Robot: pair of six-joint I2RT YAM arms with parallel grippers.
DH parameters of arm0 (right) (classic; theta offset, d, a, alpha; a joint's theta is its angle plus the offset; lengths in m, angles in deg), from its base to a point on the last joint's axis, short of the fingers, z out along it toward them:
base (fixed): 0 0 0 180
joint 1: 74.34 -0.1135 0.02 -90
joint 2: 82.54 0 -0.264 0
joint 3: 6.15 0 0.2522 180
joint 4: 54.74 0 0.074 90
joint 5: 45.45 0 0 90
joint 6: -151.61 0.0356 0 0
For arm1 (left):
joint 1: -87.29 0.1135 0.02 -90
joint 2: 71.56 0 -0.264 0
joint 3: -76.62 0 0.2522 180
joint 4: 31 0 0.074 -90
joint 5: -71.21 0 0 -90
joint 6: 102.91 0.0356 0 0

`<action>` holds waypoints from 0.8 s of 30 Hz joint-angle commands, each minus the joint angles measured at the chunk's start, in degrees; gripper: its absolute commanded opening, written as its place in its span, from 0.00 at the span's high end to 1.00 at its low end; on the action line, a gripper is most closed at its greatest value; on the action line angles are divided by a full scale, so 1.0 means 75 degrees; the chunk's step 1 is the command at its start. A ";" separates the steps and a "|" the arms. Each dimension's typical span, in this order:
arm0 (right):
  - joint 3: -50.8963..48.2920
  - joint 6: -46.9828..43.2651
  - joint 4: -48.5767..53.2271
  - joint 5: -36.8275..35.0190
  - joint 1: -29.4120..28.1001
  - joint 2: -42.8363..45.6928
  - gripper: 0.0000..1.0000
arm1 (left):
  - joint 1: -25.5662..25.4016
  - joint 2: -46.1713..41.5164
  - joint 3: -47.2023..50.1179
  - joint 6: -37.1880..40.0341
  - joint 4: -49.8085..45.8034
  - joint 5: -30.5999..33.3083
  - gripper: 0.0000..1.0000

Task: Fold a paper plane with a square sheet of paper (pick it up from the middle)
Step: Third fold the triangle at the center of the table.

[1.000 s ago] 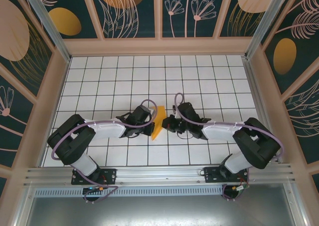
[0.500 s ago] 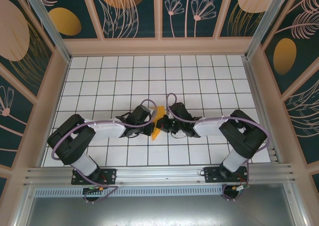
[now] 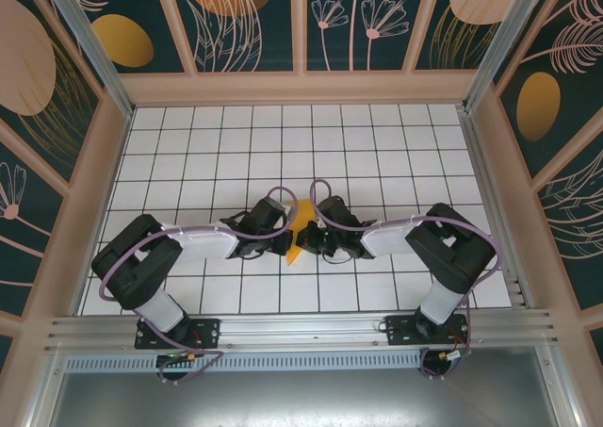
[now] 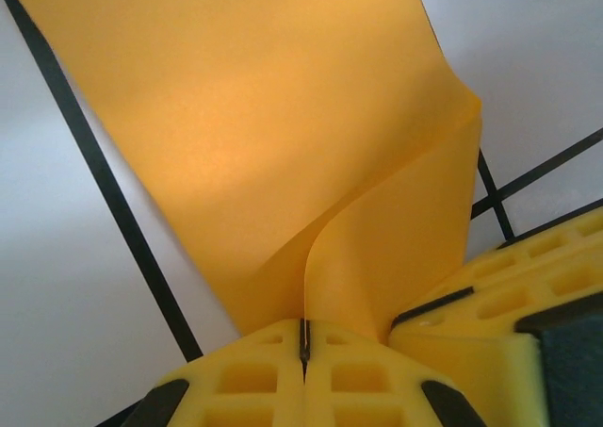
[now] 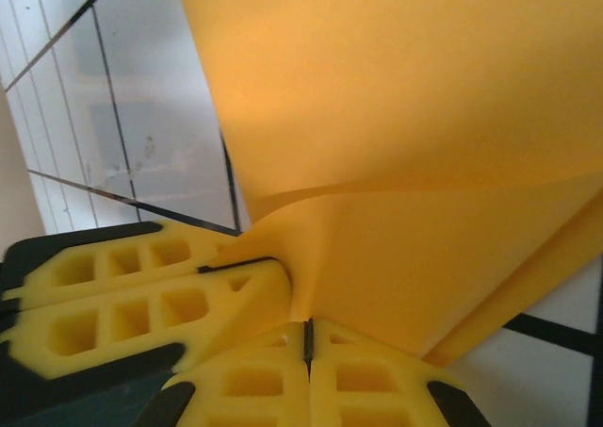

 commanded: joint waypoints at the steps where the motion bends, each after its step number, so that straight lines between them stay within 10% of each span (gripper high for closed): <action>1: -0.0110 -0.0201 0.0202 -0.0163 0.0041 -0.0313 1.00 | -0.0018 0.0284 -0.0065 0.0029 -0.0134 -0.0061 0.95; 24: -0.0367 -0.0354 -0.0368 0.0057 0.0698 0.0231 0.99 | -0.0010 0.0342 -0.0129 0.0051 -0.0204 -0.0068 0.95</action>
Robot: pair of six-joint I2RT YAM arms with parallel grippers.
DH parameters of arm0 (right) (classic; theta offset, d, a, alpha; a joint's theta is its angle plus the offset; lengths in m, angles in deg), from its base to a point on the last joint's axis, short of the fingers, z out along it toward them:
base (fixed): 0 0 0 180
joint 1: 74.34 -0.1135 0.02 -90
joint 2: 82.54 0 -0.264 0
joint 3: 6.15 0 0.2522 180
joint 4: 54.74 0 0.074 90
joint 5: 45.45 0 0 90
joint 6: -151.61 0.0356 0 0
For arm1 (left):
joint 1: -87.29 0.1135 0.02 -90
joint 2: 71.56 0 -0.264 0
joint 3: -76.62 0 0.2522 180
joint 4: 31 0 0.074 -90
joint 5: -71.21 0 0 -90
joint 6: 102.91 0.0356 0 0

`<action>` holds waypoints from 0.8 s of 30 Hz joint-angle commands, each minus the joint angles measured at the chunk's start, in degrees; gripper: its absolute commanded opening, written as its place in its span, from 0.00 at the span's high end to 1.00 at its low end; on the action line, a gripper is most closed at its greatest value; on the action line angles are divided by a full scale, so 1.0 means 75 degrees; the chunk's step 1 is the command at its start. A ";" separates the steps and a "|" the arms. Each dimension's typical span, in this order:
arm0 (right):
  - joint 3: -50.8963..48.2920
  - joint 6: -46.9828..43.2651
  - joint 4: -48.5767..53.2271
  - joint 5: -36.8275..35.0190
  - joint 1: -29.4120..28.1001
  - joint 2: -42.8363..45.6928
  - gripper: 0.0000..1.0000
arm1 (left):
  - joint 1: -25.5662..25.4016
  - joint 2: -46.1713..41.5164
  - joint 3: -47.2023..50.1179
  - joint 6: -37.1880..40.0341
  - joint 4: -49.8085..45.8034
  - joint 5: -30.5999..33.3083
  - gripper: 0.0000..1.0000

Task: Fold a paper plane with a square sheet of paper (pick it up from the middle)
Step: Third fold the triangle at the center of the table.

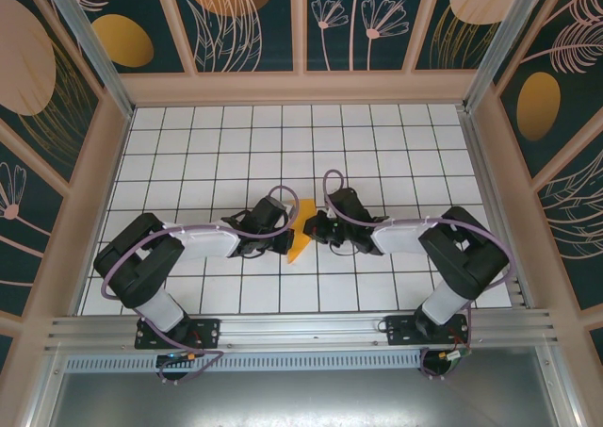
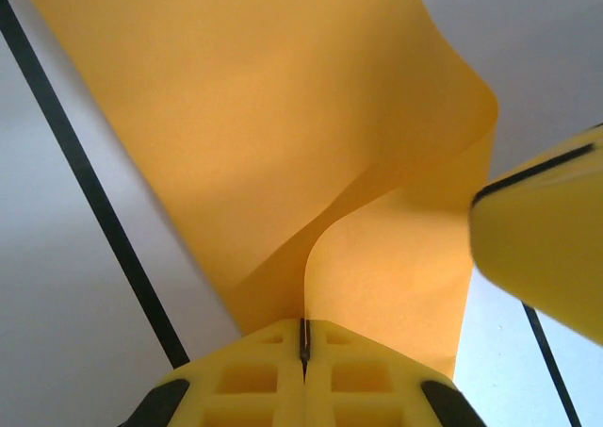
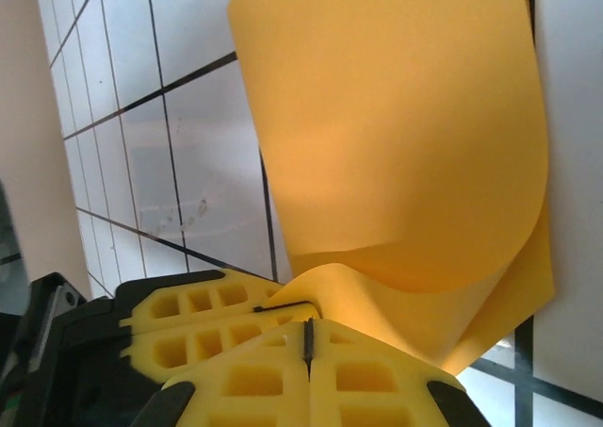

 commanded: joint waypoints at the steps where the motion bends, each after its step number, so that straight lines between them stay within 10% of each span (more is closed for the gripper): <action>1: -0.0223 -0.0128 -0.0148 -0.0035 0.0038 -0.0335 0.99 | -0.0006 0.0258 -0.0035 0.0049 -0.0210 -0.0065 0.95; 24: 0.0113 -0.0632 0.0438 -0.0095 0.0613 -0.0446 0.99 | -0.0016 0.0259 -0.0046 0.0061 -0.0245 -0.0099 0.95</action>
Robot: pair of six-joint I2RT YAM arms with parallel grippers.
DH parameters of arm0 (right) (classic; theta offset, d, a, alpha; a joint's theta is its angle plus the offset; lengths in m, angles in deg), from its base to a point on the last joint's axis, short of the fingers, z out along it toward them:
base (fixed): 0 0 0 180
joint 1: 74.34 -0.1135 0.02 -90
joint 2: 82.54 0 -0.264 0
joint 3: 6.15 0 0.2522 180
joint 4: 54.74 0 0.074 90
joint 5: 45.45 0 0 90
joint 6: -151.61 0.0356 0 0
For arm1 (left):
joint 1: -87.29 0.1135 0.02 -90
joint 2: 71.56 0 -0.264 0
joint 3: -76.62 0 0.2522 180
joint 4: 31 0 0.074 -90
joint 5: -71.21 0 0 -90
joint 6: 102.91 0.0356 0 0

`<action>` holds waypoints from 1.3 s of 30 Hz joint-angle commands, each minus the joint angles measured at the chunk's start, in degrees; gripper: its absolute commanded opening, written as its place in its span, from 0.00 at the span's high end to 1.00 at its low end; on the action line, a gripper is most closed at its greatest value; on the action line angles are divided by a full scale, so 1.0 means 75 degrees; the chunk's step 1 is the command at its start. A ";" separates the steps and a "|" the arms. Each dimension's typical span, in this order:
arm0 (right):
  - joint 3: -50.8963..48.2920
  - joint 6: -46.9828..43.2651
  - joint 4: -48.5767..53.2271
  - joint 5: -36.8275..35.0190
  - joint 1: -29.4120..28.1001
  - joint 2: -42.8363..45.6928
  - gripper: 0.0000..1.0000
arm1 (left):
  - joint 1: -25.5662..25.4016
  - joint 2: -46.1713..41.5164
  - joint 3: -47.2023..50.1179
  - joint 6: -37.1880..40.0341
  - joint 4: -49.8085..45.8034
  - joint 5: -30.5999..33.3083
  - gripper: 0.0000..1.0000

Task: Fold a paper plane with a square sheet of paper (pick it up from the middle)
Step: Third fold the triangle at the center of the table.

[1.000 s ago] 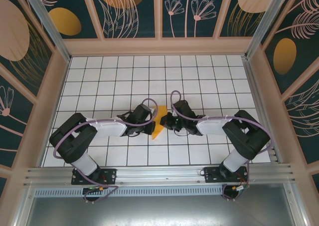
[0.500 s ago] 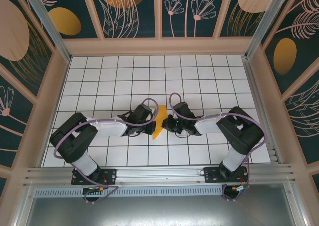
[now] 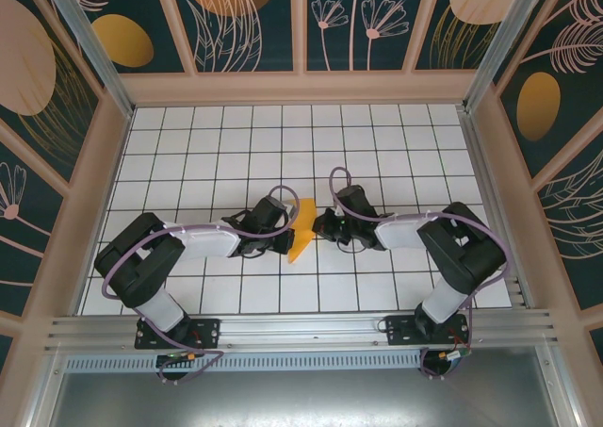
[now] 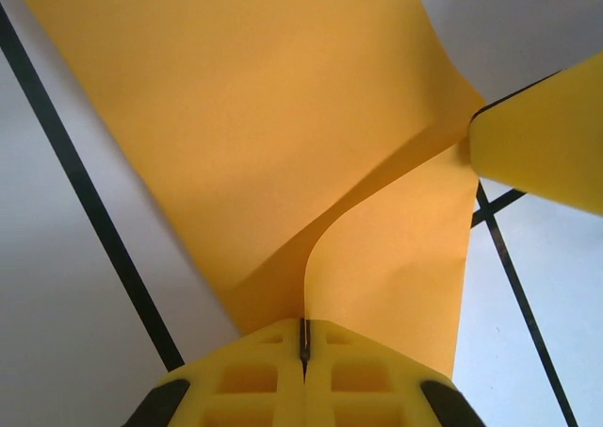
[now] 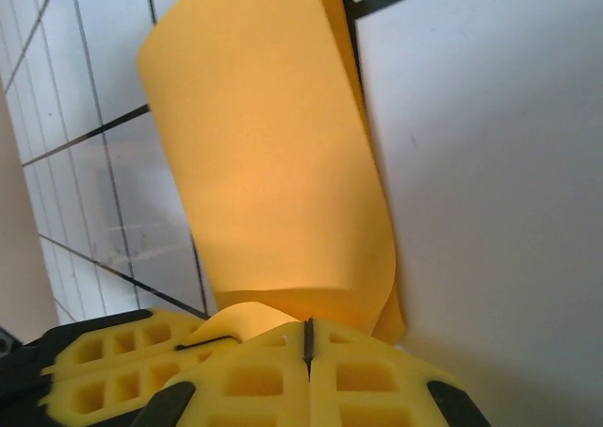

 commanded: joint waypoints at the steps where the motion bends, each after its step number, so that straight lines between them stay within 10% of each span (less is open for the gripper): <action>1: 0.0123 -0.0167 0.0303 -0.0483 0.0013 -0.0335 0.99 | -0.0017 0.0232 -0.0033 0.0061 -0.0269 -0.0060 0.95; 29: 0.0256 -0.0110 0.0358 -0.0548 0.0195 -0.0454 0.99 | -0.0015 0.0325 -0.0046 0.0057 -0.0269 -0.0073 0.95; 39: -0.0203 0.0105 0.0260 -0.0395 0.0004 0.1254 1.00 | -0.0018 0.0417 -0.0050 0.0004 -0.0210 -0.0050 0.95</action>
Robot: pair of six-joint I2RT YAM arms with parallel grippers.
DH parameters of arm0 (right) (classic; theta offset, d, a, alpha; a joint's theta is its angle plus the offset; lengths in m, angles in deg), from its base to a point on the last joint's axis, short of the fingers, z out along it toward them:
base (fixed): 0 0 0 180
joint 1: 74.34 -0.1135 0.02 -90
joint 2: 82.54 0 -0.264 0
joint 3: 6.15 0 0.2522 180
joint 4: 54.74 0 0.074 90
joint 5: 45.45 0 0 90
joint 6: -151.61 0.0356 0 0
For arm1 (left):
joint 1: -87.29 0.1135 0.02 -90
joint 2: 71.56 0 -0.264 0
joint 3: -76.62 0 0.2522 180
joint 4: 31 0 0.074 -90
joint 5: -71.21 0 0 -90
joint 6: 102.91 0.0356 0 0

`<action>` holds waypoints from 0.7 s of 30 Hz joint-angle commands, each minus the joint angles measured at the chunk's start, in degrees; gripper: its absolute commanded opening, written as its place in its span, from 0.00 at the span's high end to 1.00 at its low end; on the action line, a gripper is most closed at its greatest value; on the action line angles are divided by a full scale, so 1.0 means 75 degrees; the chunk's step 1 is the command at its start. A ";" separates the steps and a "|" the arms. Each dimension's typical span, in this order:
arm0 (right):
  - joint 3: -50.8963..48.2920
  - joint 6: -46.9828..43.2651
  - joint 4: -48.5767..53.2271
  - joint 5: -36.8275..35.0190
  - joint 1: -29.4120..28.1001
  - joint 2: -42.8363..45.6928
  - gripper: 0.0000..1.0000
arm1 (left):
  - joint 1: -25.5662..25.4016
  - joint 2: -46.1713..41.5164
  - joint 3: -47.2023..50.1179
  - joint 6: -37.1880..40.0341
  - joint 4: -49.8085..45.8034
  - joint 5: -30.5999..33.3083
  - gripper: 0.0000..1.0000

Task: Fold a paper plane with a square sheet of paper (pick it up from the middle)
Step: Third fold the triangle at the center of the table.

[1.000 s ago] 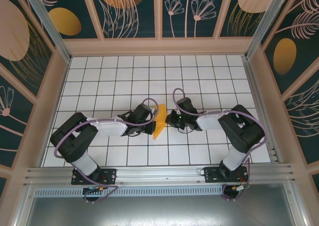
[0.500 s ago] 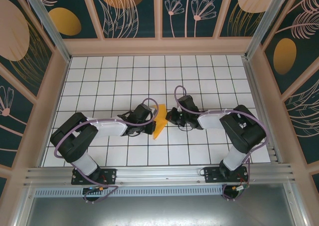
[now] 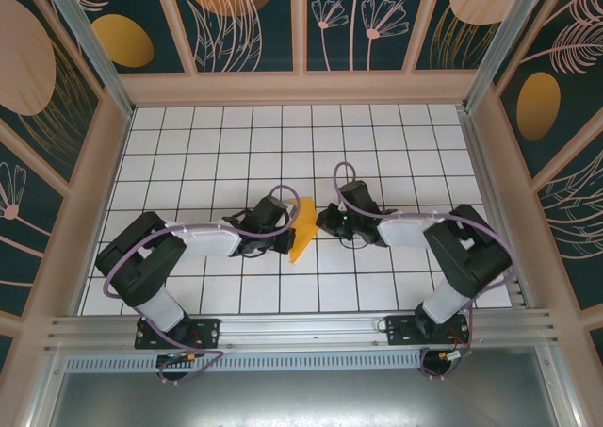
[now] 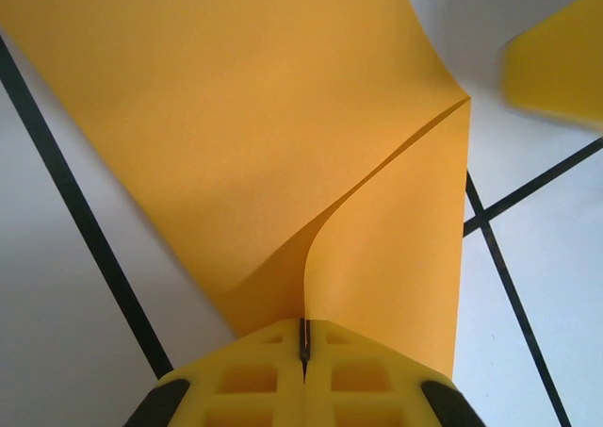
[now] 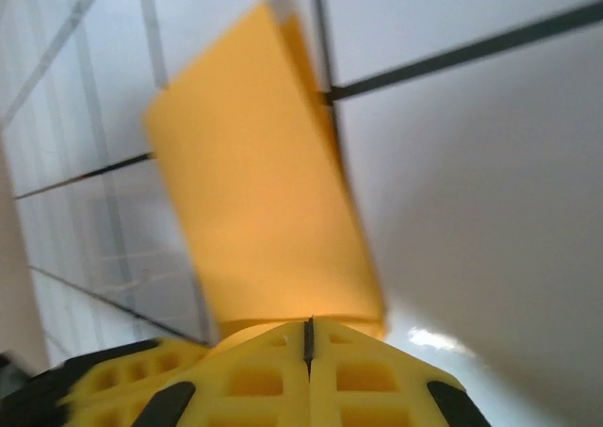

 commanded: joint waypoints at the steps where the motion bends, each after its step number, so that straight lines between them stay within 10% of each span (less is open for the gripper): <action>1: -0.0503 0.0402 -0.0433 0.0039 -0.0289 0.0771 1.00 | -0.0012 0.0349 -0.0002 0.0011 -0.0268 0.0027 0.95; 21: -0.1134 0.1725 -0.2857 0.0591 -0.1660 -0.0484 1.00 | -0.0018 0.0454 -0.0131 0.0060 -0.0256 -0.0031 0.96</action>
